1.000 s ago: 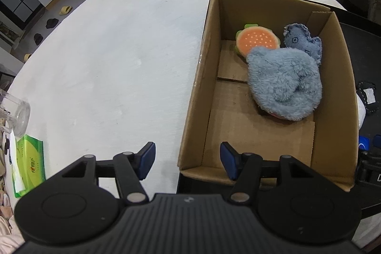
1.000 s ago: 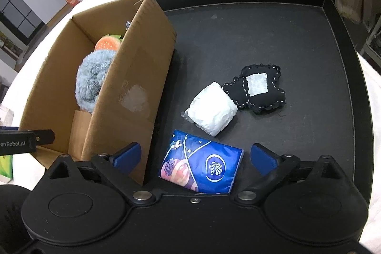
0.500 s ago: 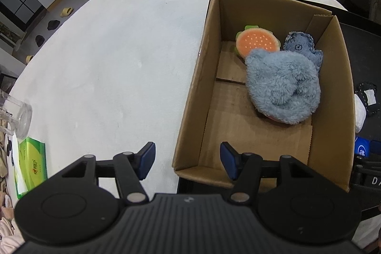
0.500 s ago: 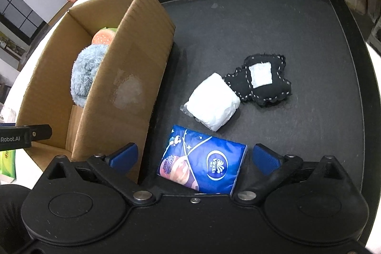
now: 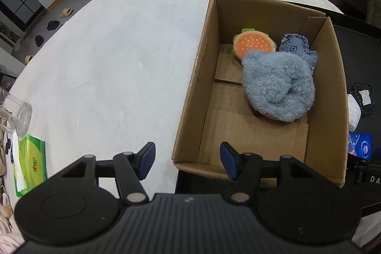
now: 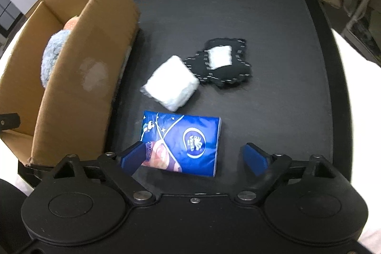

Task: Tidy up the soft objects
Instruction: 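Close the right gripper on the blue Vinda tissue pack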

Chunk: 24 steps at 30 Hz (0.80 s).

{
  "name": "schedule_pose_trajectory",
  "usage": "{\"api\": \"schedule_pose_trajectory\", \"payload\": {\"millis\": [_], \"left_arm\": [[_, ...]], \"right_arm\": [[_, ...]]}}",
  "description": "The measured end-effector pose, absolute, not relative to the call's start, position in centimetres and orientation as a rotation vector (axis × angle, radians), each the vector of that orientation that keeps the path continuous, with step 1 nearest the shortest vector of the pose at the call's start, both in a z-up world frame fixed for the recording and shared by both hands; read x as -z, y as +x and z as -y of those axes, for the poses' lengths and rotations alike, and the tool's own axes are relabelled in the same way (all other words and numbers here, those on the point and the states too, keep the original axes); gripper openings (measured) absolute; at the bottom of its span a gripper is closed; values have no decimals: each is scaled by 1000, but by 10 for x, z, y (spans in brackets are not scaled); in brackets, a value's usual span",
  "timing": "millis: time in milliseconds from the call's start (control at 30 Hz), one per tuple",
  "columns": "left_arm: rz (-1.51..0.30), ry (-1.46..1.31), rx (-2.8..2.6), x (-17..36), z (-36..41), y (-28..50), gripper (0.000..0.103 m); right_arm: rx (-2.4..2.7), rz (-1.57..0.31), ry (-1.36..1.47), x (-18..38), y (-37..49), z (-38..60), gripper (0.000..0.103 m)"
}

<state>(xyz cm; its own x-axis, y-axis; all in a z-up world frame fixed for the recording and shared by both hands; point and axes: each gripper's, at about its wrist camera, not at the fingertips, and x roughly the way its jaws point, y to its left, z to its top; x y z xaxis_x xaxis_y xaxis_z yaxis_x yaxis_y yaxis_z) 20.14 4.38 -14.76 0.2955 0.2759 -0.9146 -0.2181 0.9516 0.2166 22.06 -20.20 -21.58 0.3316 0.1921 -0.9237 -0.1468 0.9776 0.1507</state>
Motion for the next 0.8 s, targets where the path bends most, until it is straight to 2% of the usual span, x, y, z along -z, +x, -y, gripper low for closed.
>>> {"api": "schedule_pose_trajectory", "payload": {"millis": [267, 433, 533, 567, 633, 800], "left_arm": [[-1224, 45, -315, 148, -44, 200, 58], [-1227, 38, -312, 149, -47, 201, 58], [-1228, 40, -310, 150, -48, 202, 58], [-1228, 38, -309, 150, -48, 203, 58], [-1227, 36, -307, 150, -48, 204, 58], [-1223, 46, -292, 150, -46, 207, 58]], "right_arm": [[-169, -1181, 99, 205, 218, 215, 84], [-220, -1167, 67, 206, 218, 200, 90], [-235, -1178, 24, 212, 221, 189, 90], [-239, -1181, 13, 214, 221, 187, 88], [-238, -1195, -24, 219, 221, 182, 72], [-214, -1207, -18, 220, 221, 185, 70]]}}
